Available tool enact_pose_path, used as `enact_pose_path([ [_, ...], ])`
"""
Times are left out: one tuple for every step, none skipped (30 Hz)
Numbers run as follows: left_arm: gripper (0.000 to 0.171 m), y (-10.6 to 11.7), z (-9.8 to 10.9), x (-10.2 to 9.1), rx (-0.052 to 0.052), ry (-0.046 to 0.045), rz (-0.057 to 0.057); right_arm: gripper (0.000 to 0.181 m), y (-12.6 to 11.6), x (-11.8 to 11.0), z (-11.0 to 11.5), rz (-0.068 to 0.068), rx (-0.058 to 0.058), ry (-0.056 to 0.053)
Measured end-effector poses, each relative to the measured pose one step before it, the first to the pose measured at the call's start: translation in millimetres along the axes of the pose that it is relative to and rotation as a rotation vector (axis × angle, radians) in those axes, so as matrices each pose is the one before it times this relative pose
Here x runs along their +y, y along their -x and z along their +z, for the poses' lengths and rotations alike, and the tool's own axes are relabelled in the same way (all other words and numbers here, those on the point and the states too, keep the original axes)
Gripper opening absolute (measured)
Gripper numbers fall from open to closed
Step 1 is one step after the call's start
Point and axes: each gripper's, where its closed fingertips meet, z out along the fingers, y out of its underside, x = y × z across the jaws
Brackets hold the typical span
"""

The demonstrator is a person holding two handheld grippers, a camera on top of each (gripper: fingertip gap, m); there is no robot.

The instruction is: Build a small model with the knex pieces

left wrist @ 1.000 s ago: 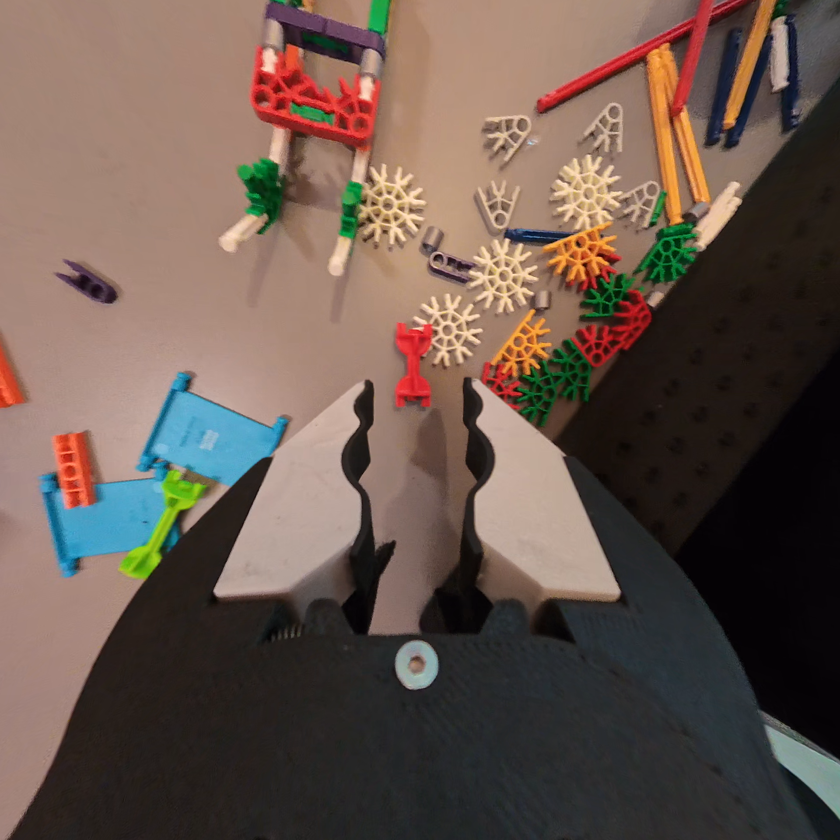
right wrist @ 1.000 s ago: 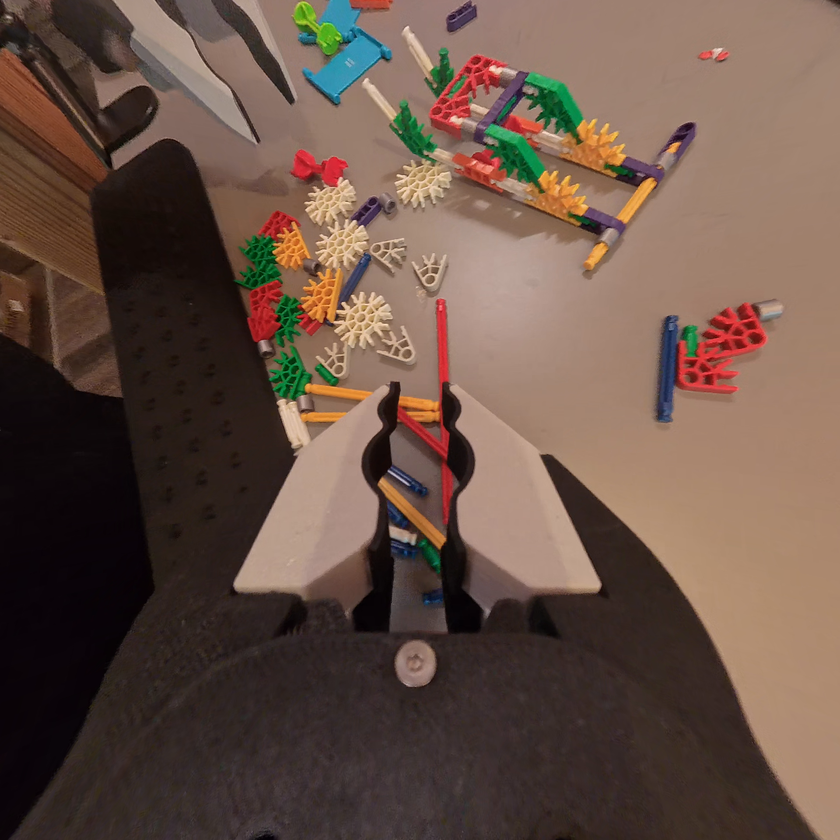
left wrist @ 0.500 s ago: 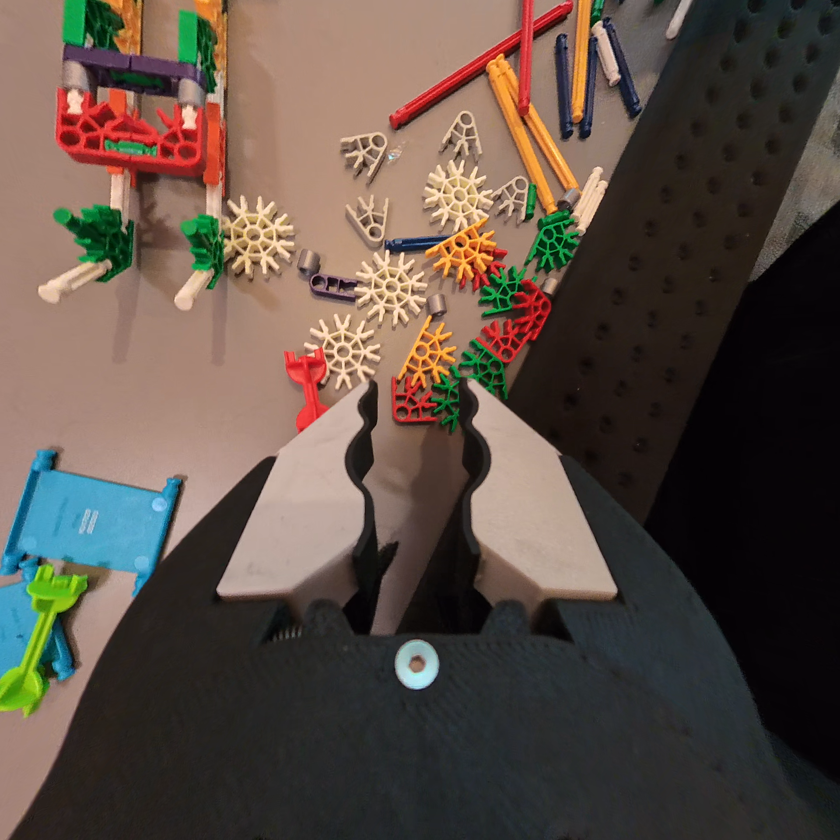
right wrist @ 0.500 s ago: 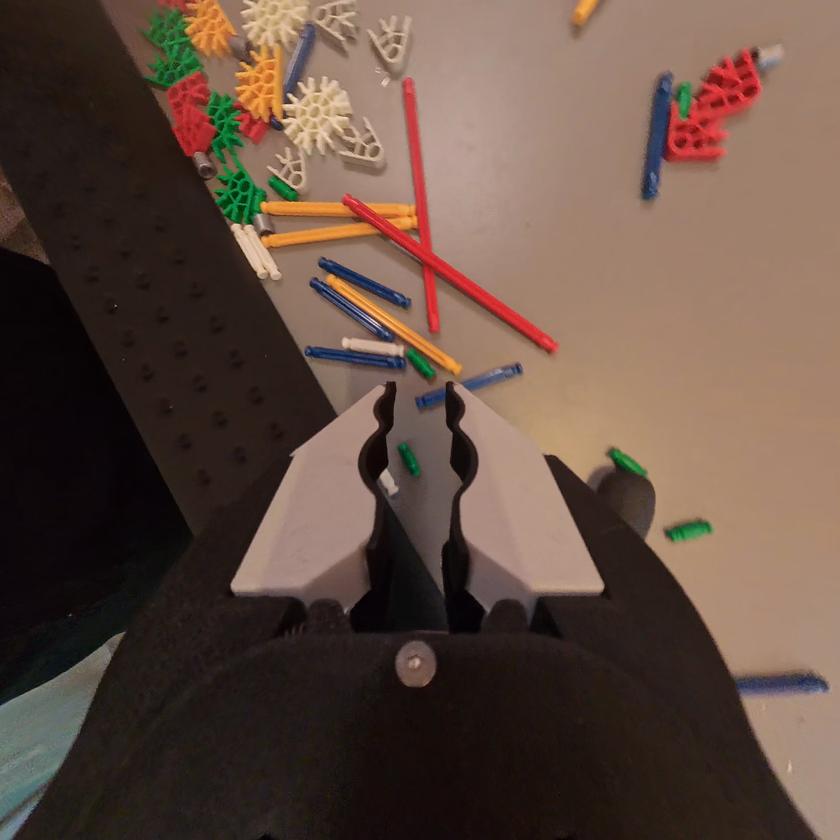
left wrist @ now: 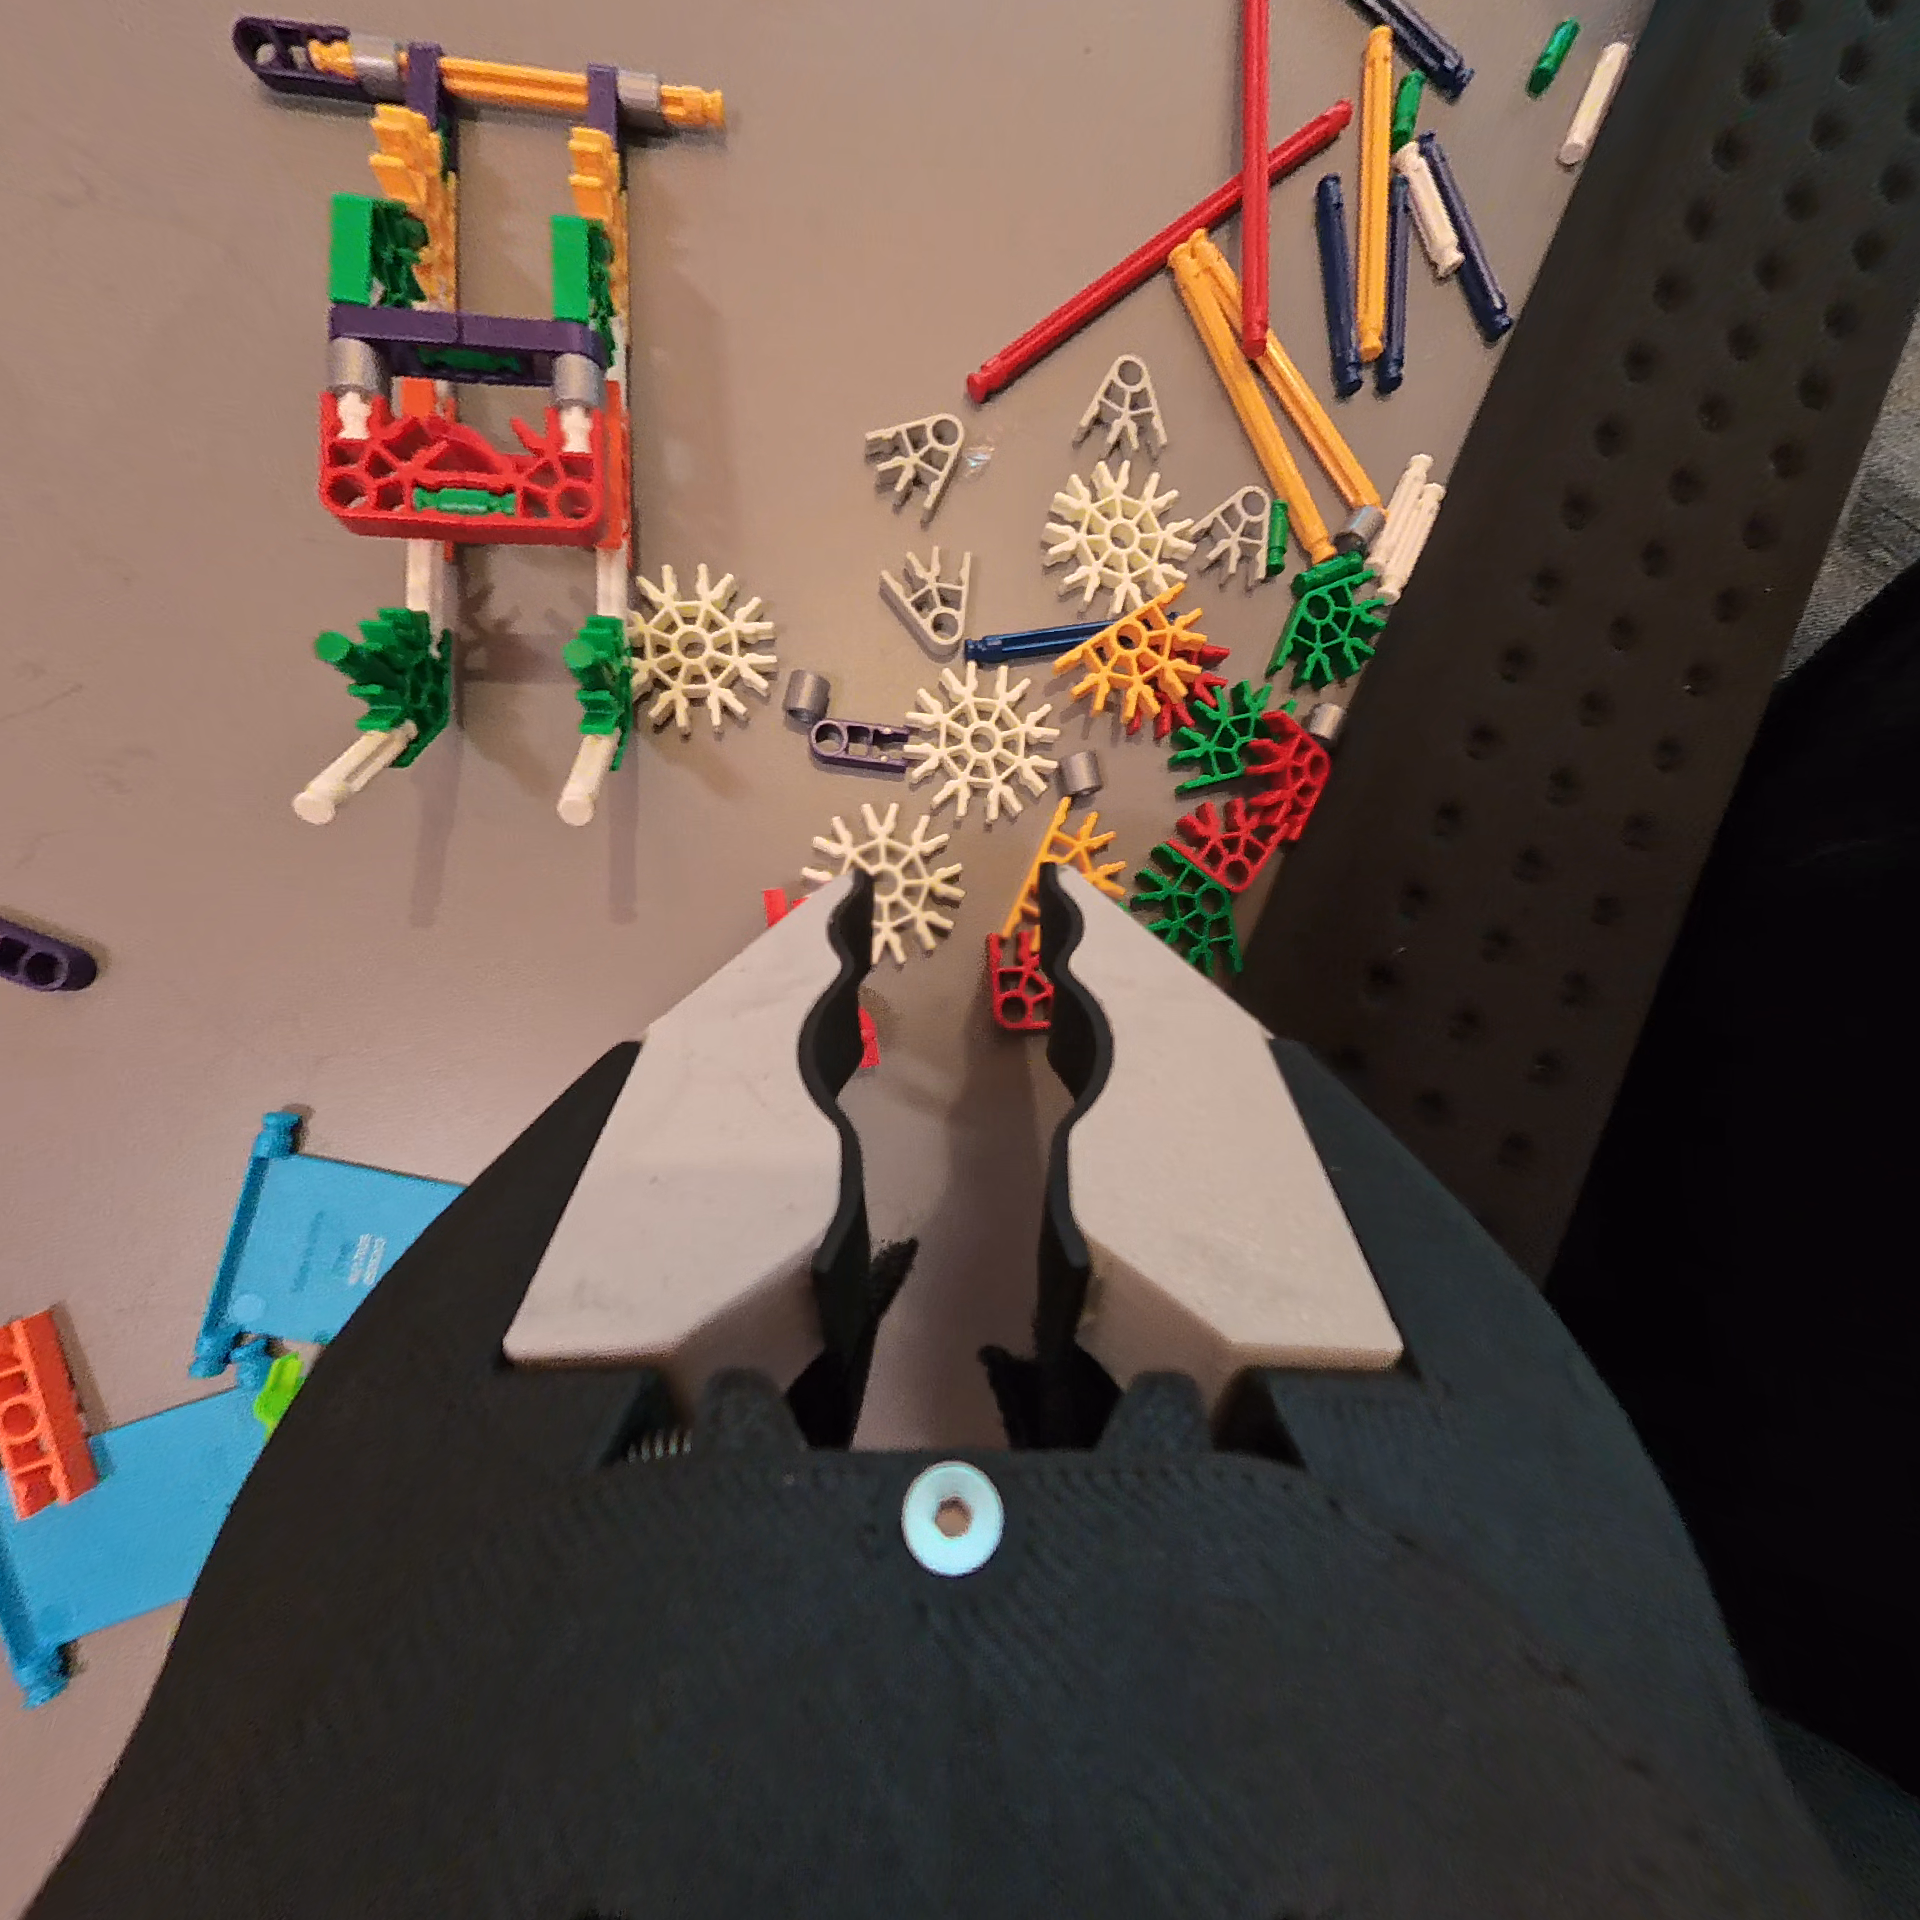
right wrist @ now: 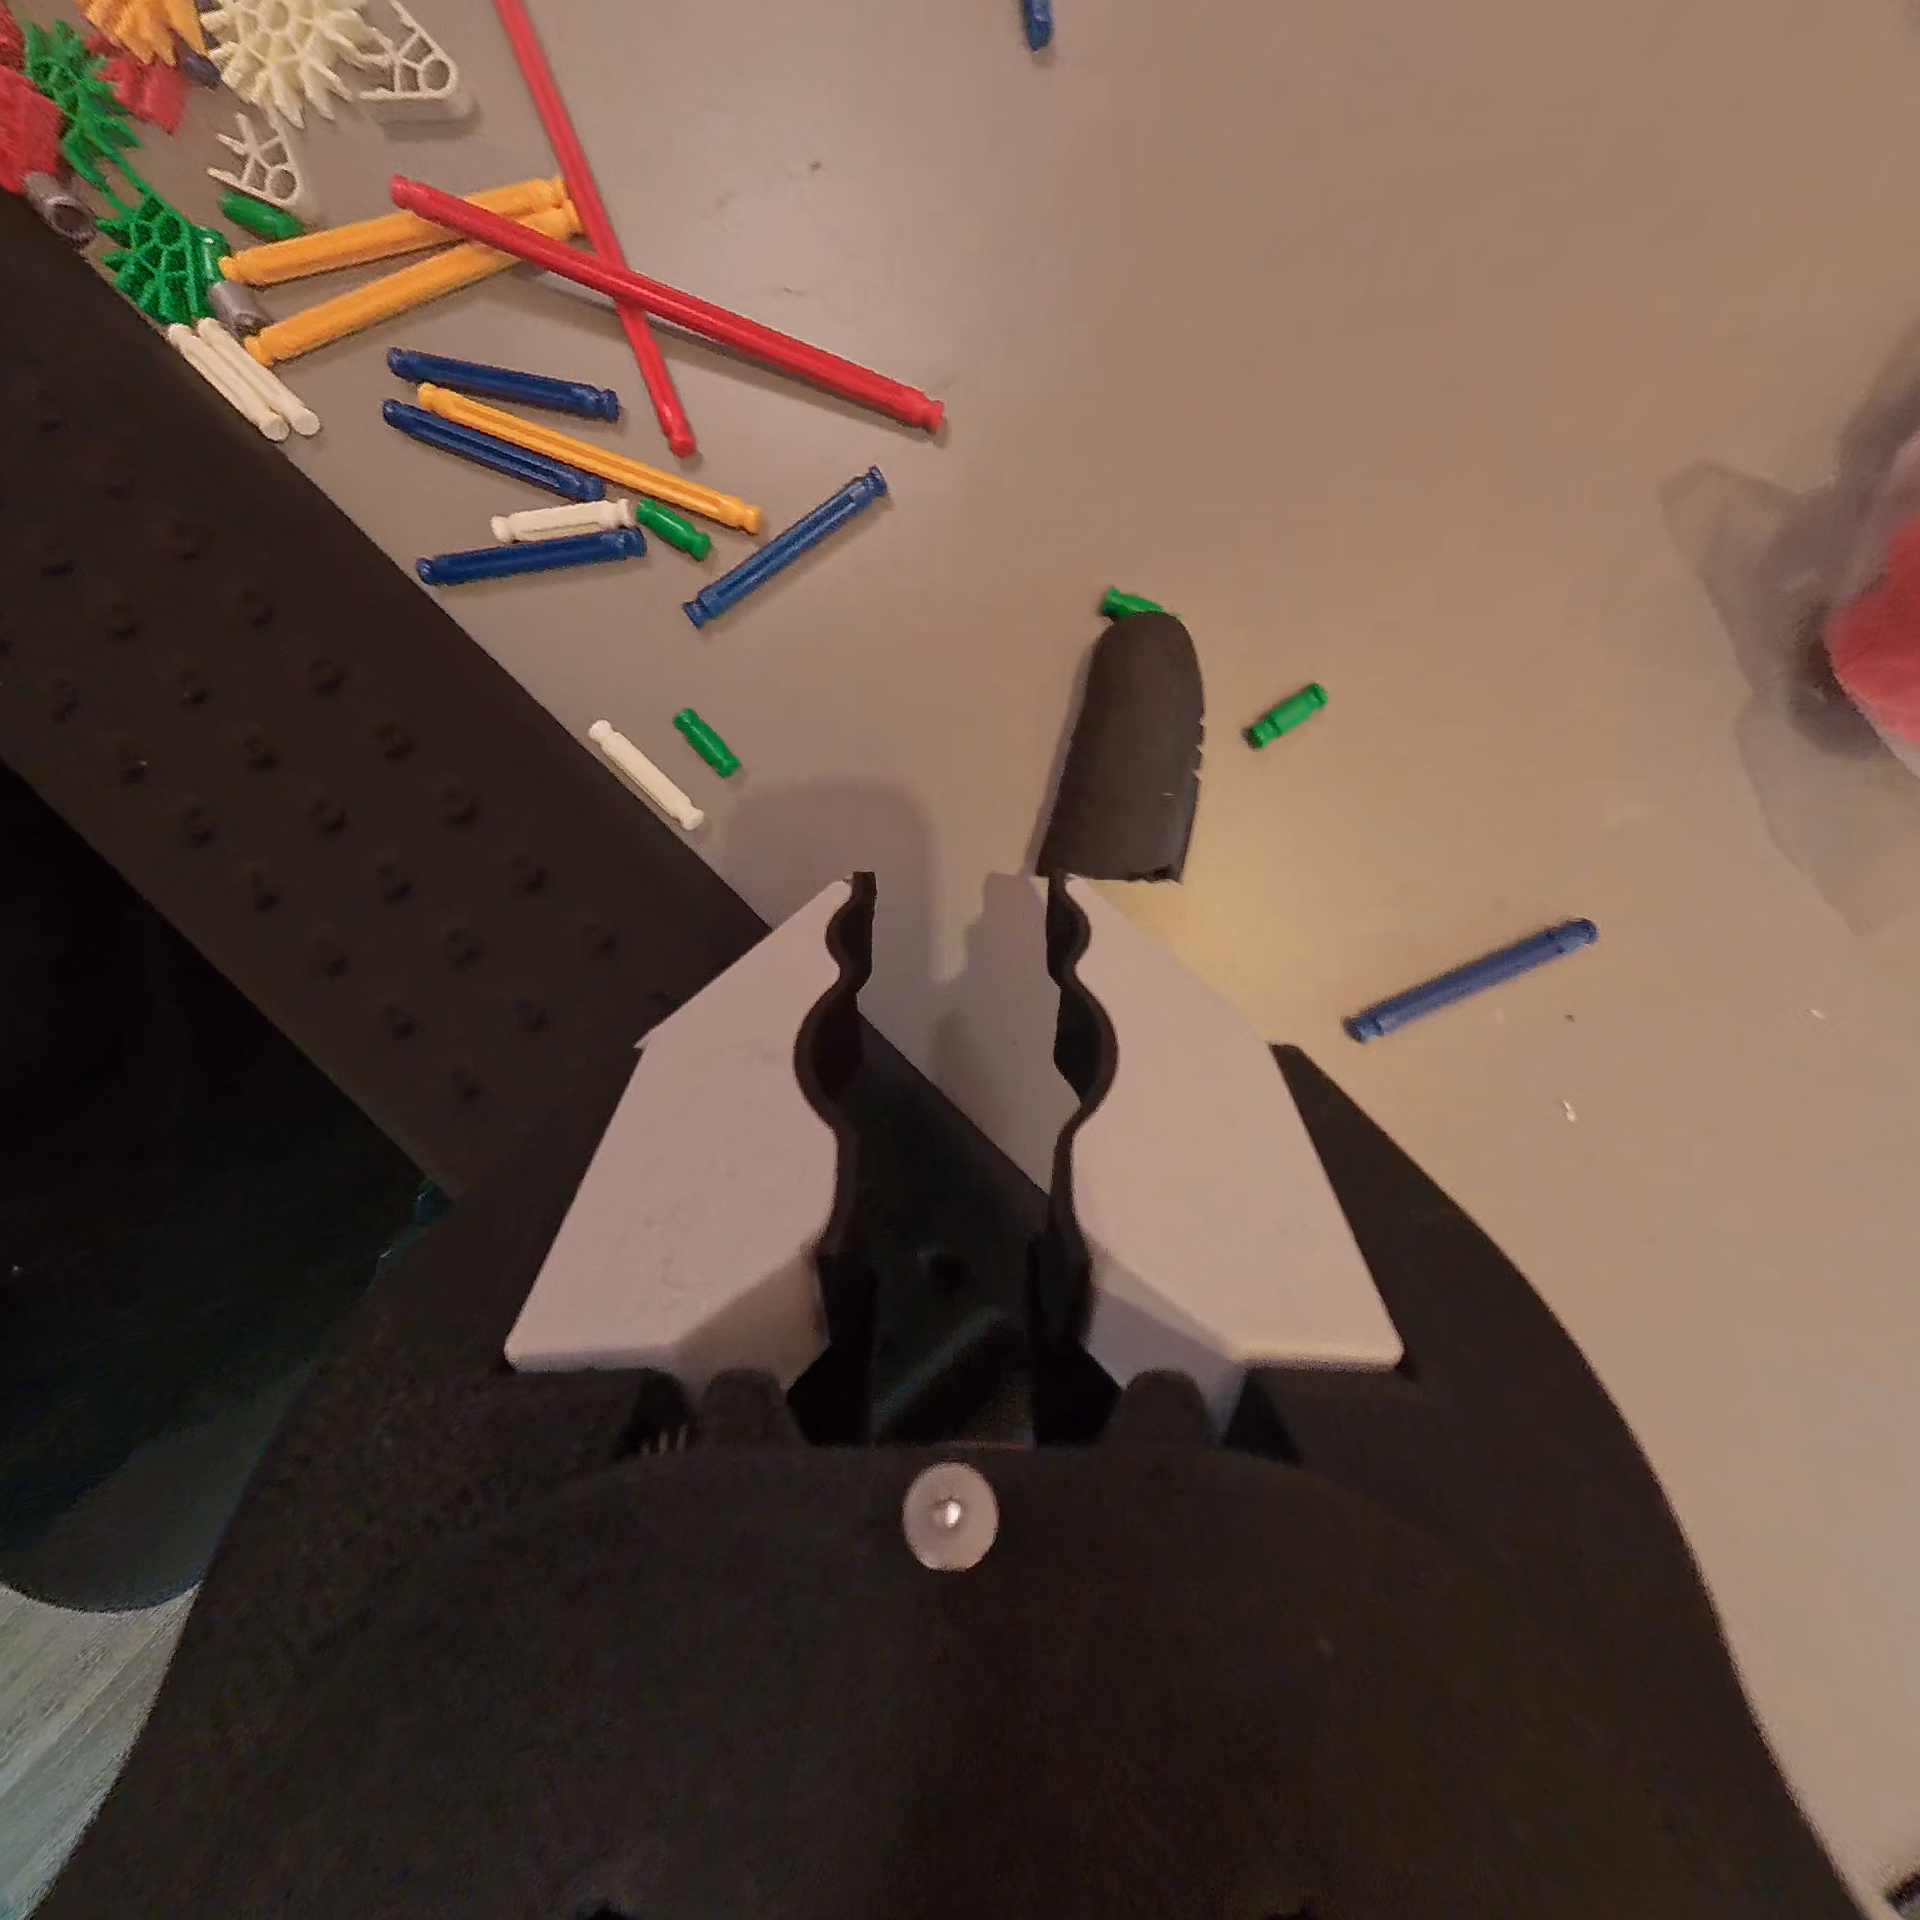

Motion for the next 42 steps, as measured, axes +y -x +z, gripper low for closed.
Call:
enact_pose_path([
  [0.028, 2.51, -0.89, 0.15, -0.0089, -0.00126, -0.0042, 0.032, -2.71, 0.89, -2.69, 0.0030, 0.0082, -0.0042],
  [0.028, 2.16, -0.94, 0.03, -0.0075, -0.00330, -0.0038, 0.033, -2.79, -0.13, -2.33, 0.0010, 0.0098, -0.0058],
  [0.028, 1.96, -1.22, 0.17, -0.0068, -0.00187, -0.0032, 0.033, -3.28, -0.43, -2.04, 0.0008, 0.0121, -0.0044],
  [0.028, 2.70, -1.44, 0.52, -0.0123, -0.00060, -0.0044, 0.033, -4.04, -0.10, -1.65, 0.0024, 0.0143, -0.0018],
  [0.028, 3.11, -1.58, 0.82, -0.0132, -0.00051, -0.0069, 0.033, -5.46, 0.30, -1.34, 0.0065, 0.0183, -0.0011],
  [0.028, 2.83, -1.98, 0.65, -0.0109, -0.00197, -0.0077, 0.033, -6.96, 0.77, -1.07, 0.0128, 0.0225, -0.0022],
  [0.028, 2.81, -2.23, 0.61, -0.0115, -0.00421, -0.0076, 0.032, -7.75, 0.79, -0.95, 0.0190, 0.0230, -0.0035],
  [0.028, 2.83, -2.32, 0.74, -0.0121, -0.00427, -0.0084, 0.032, -6.51, 0.25, -1.06, 0.0204, 0.0144, -0.0062],
  [0.028, 3.39, -2.30, 1.50, -0.0145, -0.00058, -0.0104, 0.032, -3.48, -1.31, -1.09, 0.0141, 0.0019, -0.0108],
  [0.028, 4.55, -2.24, 2.60, -0.0202, 0.00502, -0.0152, 0.032, -0.72, -3.11, -1.22, 0.0029, -0.0055, -0.0156],
  [0.028, 4.85, -2.34, 2.95, -0.0213, 0.00492, -0.0159, 0.032, 1.29, -4.27, -0.81, -0.0064, -0.0078, -0.0169],
  [0.028, 3.58, -3.02, 2.11, -0.0153, -0.00172, -0.0120, 0.031, 2.25, -4.17, 0.25, -0.0112, -0.0086, -0.0127],
  [0.028, 3.06, -3.32, 1.98, -0.0125, -0.00407, -0.0110, 0.031, 2.61, -3.44, 1.20, -0.0147, -0.0078, -0.0059],
  [0.028, 4.19, -3.29, 2.69, -0.0172, -0.00061, -0.0141, 0.031, 2.26, -2.88, 1.80, -0.0176, -0.0049, -0.0017],
  [0.028, 4.71, -3.35, 3.20, -0.0201, 0.00069, -0.0150, 0.031, 1.79, -2.80, 2.08, -0.0164, -0.0035, -0.0018],
  [0.028, 4.31, -3.14, 3.70, -0.0166, 0.00185, -0.0152, 0.031, 1.85, -3.07, 1.93, -0.0120, -0.0064, -0.0044],
  [0.028, 4.29, -3.11, 3.90, -0.0160, 0.00253, -0.0157, 0.030, 2.13, -3.23, 1.99, -0.0088, -0.0100, -0.0066],
  [0.029, 4.72, -2.82, 4.05, -0.0193, 0.00209, -0.0164, 0.030, 1.74, -3.04, 1.89, -0.0078, -0.0105, -0.0057],
  [0.029, 4.26, -2.47, 4.13, -0.0156, 0.00250, -0.0173, 0.031, 1.32, -2.77, 1.78, -0.0086, -0.0082, -0.0038],
  [0.029, 3.30, -1.86, 4.37, -0.0113, 0.00272, -0.0184, 0.031, 0.89, -2.64, 1.49, -0.0106, -0.0062, -0.0026],
  [0.029, 4.15, -1.44, 4.51, -0.0179, 0.00357, -0.0178, 0.030, 0.59, -2.68, 1.28, -0.0119, -0.0049, -0.0026],
  [0.029, 4.37, -1.08, 4.55, -0.0203, 0.00282, -0.0153, 0.029, 0.51, -3.09, 0.90, -0.0114, -0.0049, -0.0045],
  [0.029, 3.37, -0.63, 3.26, -0.0140, -0.00139, -0.0160, 0.029, 0.67, -3.13, 1.03, -0.0088, -0.0071, -0.0053],
  [0.029, 3.26, 0.08, 1.44, -0.0119, -0.00666, -0.0184, 0.029, 0.78, -2.95, 1.21, -0.0066, -0.0085, -0.0038],
  [0.029, 4.21, 0.86, -0.91, -0.0172, -0.01259, -0.0176, 0.029, 0.51, -2.95, 1.23, -0.0069, -0.0055, -0.0037],
  [0.029, 5.44, 2.40, -3.40, -0.0204, -0.01784, -0.0182, 0.028, 0.24, -3.30, 1.44, -0.0079, -0.0036, -0.0056],
  [0.029, 5.47, 4.00, -5.27, -0.0158, -0.01416, -0.0204, 0.028, 0.85, -3.35, 1.49, -0.0072, -0.0064, -0.0059],
  [0.029, 6.89, 5.39, -7.13, -0.0211, -0.01176, -0.0187, 0.028, 1.15, -3.45, 1.63, -0.0065, -0.0079, -0.0049],
  [0.029, 6.78, 6.84, -8.86, -0.0162, -0.01443, -0.0164, 0.028, 1.22, -3.34, 1.70, -0.0075, -0.0062, -0.0049],
  [0.031, 6.39, 8.79, -8.91, -0.0092, -0.01252, -0.0231, 0.028, 1.38, -3.39, 1.63, -0.0085, -0.0058, -0.0052],
  [0.033, 4.31, 10.25, -7.45, 0.0035, -0.00396, -0.0230, 0.028, 1.61, -3.17, 1.48, -0.0079, -0.0056, -0.0052],
  [0.035, 3.11, 10.31, -6.14, 0.0023, 0.00472, -0.0098, 0.028, 1.52, -2.83, 1.20, -0.0063, -0.0045, -0.0055],
  [0.036, 5.23, 9.76, -5.84, -0.0182, 0.00229, 0.0058, 0.028, 1.45, -2.67, 0.89, -0.0045, -0.0042, -0.0067],
  [0.037, 5.49, 10.01, -4.50, -0.0207, 0.00584, 0.0046, 0.027, 1.54, -2.24, 0.51, -0.0029, -0.0040, -0.0075],
  [0.037, 3.37, 9.86, -2.10, -0.0074, 0.02182, -0.0002, 0.027, 1.42, -1.49, 0.33, -0.0012, -0.0031, -0.0064],
  [0.040, 5.26, 8.57, -2.10, -0.0276, 0.02034, 0.0079, 0.027, 1.09, -0.75, 0.02, 0.0002, -0.0017, -0.0049],
  [0.041, 2.90, 7.71, -2.97, -0.0151, 0.00856, 0.0083, 0.027, 0.92, -0.12, -0.26, 0.0017, -0.0011, -0.0048],
  [0.040, -1.36, 6.66, -2.93, 0.0144, 0.00555, -0.0153, 0.027, 0.58, 0.50, -0.43, 0.0039, -0.0013, -0.0049],
  [0.040, -2.60, 4.87, -3.94, 0.0204, -0.00554, -0.0220, 0.027, 0.24, 0.97, -0.42, 0.0061, -0.0013, -0.0038],
  [0.039, -1.51, 3.88, -3.39, 0.0078, -0.00604, -0.0104, 0.027, -0.18, 1.41, -0.36, 0.0071, -0.0007, -0.0023],
  [0.038, -0.11, 3.65, -1.40, -0.0044, 0.00366, -0.0010, 0.026, -0.53, 1.41, -0.22, 0.0065, -0.0002, -0.0019],
  [0.034, 0.60, 2.29, -2.47, -0.0095, -0.00522, 0.0030, 0.026, -0.59, 1.18, -0.16, 0.0055, -0.0005, -0.0019],
])
